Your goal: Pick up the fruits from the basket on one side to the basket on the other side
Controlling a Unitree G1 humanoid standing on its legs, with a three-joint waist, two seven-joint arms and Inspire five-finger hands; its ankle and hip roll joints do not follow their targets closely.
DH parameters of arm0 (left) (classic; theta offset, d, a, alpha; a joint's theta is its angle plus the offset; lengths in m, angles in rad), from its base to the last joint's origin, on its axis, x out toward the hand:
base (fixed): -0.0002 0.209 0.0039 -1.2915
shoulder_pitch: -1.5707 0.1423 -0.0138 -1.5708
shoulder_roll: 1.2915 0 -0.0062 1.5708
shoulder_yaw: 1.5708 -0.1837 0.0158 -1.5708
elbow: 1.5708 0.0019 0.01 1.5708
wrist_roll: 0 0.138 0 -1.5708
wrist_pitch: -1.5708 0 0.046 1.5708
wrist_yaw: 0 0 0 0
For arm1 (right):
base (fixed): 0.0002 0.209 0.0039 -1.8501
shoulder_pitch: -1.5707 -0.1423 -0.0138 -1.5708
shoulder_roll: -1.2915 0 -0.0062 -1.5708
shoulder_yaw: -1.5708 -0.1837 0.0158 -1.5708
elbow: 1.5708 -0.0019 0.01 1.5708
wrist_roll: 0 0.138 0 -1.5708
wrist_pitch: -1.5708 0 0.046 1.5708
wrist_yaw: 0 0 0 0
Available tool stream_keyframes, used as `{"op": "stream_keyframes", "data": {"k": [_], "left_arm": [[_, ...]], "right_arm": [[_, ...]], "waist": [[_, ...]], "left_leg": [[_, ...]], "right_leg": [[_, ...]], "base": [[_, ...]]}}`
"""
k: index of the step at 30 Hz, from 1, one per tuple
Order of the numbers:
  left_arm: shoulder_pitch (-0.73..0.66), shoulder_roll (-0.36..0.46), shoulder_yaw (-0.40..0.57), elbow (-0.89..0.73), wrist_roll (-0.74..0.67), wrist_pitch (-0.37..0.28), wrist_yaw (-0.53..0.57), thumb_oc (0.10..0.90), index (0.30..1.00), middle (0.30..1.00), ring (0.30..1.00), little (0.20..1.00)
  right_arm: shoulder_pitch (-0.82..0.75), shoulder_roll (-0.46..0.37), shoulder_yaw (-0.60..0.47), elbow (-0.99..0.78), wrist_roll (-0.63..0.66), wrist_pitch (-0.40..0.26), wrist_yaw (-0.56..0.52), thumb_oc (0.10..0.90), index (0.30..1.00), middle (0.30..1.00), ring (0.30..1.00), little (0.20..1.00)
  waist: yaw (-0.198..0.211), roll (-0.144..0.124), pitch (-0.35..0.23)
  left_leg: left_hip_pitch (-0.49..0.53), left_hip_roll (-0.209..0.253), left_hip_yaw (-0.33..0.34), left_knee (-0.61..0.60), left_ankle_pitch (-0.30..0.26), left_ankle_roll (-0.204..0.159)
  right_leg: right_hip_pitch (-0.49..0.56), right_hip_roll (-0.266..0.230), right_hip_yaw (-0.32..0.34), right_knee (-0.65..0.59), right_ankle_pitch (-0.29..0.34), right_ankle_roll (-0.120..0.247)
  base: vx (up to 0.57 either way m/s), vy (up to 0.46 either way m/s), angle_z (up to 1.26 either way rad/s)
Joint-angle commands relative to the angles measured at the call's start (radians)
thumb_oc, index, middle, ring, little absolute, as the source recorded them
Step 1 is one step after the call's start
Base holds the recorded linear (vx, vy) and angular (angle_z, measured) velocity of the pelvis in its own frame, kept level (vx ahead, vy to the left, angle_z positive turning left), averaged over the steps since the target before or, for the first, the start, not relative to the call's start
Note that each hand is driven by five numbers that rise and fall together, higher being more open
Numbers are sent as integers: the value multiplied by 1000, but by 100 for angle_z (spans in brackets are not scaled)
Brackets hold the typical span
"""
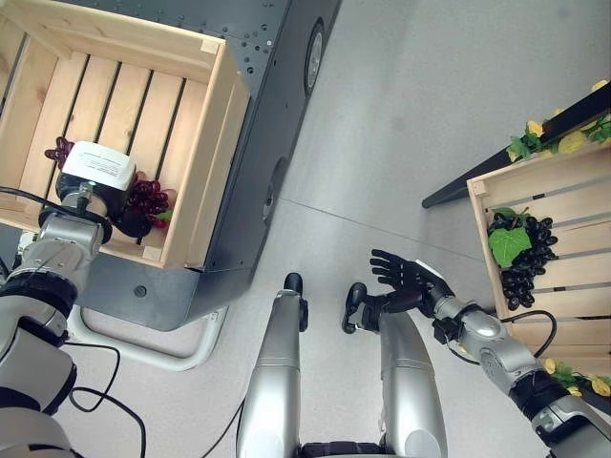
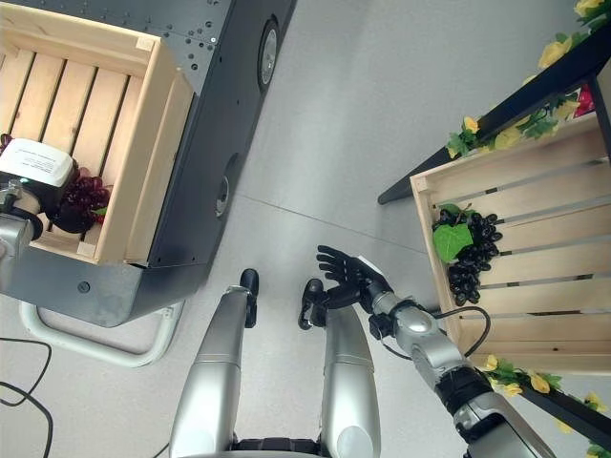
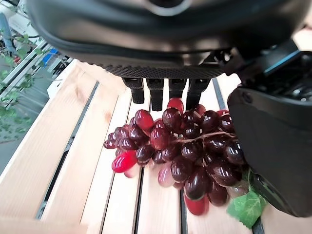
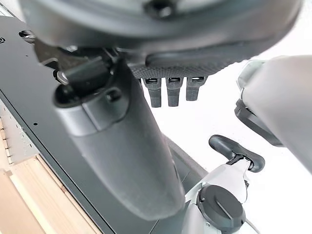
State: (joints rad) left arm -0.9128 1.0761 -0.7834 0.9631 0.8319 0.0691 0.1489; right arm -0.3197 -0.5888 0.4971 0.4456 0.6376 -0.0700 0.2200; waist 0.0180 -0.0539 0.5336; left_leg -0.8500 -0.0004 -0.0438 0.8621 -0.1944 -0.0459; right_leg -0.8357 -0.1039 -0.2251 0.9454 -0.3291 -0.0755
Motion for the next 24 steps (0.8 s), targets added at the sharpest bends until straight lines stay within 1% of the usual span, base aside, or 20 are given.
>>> {"op": "stream_keyframes", "data": {"k": [1,4,8,9,10,11,12,13,17,18,20,21,22,24], "left_arm": [[-47,147,2,77,64,154,-58,800,900,900,900,900],[-64,142,-15,104,68,155,-66,800,900,900,900,900],[-103,124,-38,132,43,135,-56,800,900,900,900,900],[-102,121,-35,129,33,114,-25,562,542,542,542,542],[-103,118,-33,125,21,92,18,474,411,411,411,411],[-104,116,-29,123,17,59,63,400,300,300,300,300],[-107,114,-23,102,-3,8,146,400,300,300,300,300],[-107,114,-23,101,-5,7,150,400,300,300,300,300],[-114,141,-7,39,-58,-62,223,400,300,300,300,300],[-110,144,-2,32,-59,-62,224,400,300,300,300,300],[-84,158,28,-5,-72,-77,246,400,300,300,300,300],[-59,161,58,-23,-81,-85,261,400,300,300,300,300],[-54,162,64,-25,-82,-86,263,400,300,300,300,300],[-13,159,105,-31,-91,-111,312,400,300,300,300,300]], "right_arm": [[14,15,1,-74,55,-83,-4,800,900,900,900,900],[5,20,5,-66,71,-85,-9,800,900,900,900,900],[3,35,8,-44,82,-104,-1,800,900,900,900,900],[2,40,8,-42,82,-107,-2,800,900,900,900,900],[2,46,7,-41,82,-108,-3,800,900,900,900,900],[2,48,8,-46,83,-107,-4,800,900,900,900,900],[7,53,6,-48,80,-112,-5,800,900,900,900,900],[8,53,6,-48,80,-112,-6,800,900,900,900,900],[37,53,-8,-56,70,-143,-16,800,900,900,900,900],[40,52,-10,-57,70,-144,-16,800,900,900,900,900],[55,53,-21,-68,71,-152,-18,800,900,900,900,900],[56,57,-27,-70,71,-150,-20,800,900,900,900,900],[56,57,-27,-70,71,-150,-20,800,900,900,900,900],[62,61,-33,-72,68,-145,-15,800,900,900,900,900]], "waist": [[9,-1,-14],[9,-9,-14],[9,-20,-14],[10,-22,-14],[10,-25,-14],[11,-28,-14],[13,-33,-14],[13,-33,-14],[20,-29,-14],[21,-28,-14],[25,-26,-14],[28,-23,-14],[28,-23,-14],[30,-19,-14]], "left_leg": [[60,-40,93,-60,-23,65],[52,-37,92,-59,-22,66],[44,-37,87,-55,-25,66],[43,-36,86,-57,-24,66],[43,-36,85,-58,-24,65],[44,-37,84,-57,-25,66],[50,-37,81,-61,-24,66],[52,-37,81,-63,-24,66],[70,-43,77,-77,-24,67],[73,-43,77,-78,-24,67],[90,-46,75,-82,-27,69],[108,-47,76,-92,-27,68],[111,-47,75,-93,-26,68],[142,-49,72,-100,-28,67]], "right_leg": [[123,26,-6,-46,-3,22],[114,26,-9,-41,-3,21],[105,27,-12,-33,-5,21],[105,28,-12,-34,-5,21],[106,28,-13,-35,-4,21],[107,29,-13,-35,-5,22],[112,31,-15,-37,-3,22],[113,31,-15,-38,-3,22],[129,30,-14,-51,0,24],[131,30,-14,-52,0,24],[148,29,-15,-60,2,26],[165,29,-14,-71,4,27],[168,29,-14,-73,5,27],[199,29,-10,-89,7,26]], "base": [[0,0,0],[0,0,0],[0,0,0],[0,0,0],[0,0,0],[-30,-31,1],[0,0,0],[0,0,0],[0,0,0],[0,0,0],[-13,-33,3],[-12,-28,3],[0,0,0],[0,0,0]]}}
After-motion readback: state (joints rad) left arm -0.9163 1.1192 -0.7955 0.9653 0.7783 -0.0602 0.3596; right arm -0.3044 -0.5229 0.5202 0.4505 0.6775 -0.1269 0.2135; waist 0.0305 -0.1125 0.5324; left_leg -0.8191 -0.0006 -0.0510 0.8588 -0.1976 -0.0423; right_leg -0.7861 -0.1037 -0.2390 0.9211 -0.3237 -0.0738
